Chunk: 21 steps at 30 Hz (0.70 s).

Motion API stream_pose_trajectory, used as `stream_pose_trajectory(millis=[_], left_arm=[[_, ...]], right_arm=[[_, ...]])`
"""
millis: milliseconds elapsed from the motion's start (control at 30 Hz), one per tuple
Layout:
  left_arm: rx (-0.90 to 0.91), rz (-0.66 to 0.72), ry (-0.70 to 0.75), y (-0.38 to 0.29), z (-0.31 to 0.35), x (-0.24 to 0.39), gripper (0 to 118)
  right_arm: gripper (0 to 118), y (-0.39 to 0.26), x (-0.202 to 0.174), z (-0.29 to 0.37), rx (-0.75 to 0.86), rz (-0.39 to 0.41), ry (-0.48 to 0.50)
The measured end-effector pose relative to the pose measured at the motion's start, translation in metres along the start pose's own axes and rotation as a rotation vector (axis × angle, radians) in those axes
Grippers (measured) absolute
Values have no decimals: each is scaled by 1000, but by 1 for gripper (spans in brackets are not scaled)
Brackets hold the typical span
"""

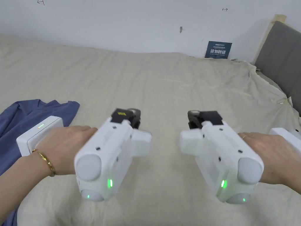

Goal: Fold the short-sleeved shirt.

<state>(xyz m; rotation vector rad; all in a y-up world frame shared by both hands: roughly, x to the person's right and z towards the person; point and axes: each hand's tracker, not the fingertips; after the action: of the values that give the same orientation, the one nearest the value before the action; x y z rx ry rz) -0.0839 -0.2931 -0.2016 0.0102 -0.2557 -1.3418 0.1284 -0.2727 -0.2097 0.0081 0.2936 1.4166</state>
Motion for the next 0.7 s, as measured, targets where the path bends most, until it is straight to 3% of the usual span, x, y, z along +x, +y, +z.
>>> stream_pose_trajectory(millis=[133,233,267,367,467,700], left_arm=[[-36,870,163,-16,0,-61,0],[-14,1278,258,-40,6,-66,0],[-19,1353,291,-46,9,-62,0],[-68,1376,320,-48,17,-42,0],[-98,1358,282,-48,18,-22,0],[-158,1360,214,-47,20,5,0]], right_arm=[[0,-4,45,5,-51,-769,-76],[0,-17,51,14,-51,-1199,-160],[0,-15,46,19,-48,-1279,-171],[0,-18,22,27,-87,-1314,-206],[0,-23,-1,28,-118,-1358,-173],[0,-28,-35,28,-198,-1380,-116]])
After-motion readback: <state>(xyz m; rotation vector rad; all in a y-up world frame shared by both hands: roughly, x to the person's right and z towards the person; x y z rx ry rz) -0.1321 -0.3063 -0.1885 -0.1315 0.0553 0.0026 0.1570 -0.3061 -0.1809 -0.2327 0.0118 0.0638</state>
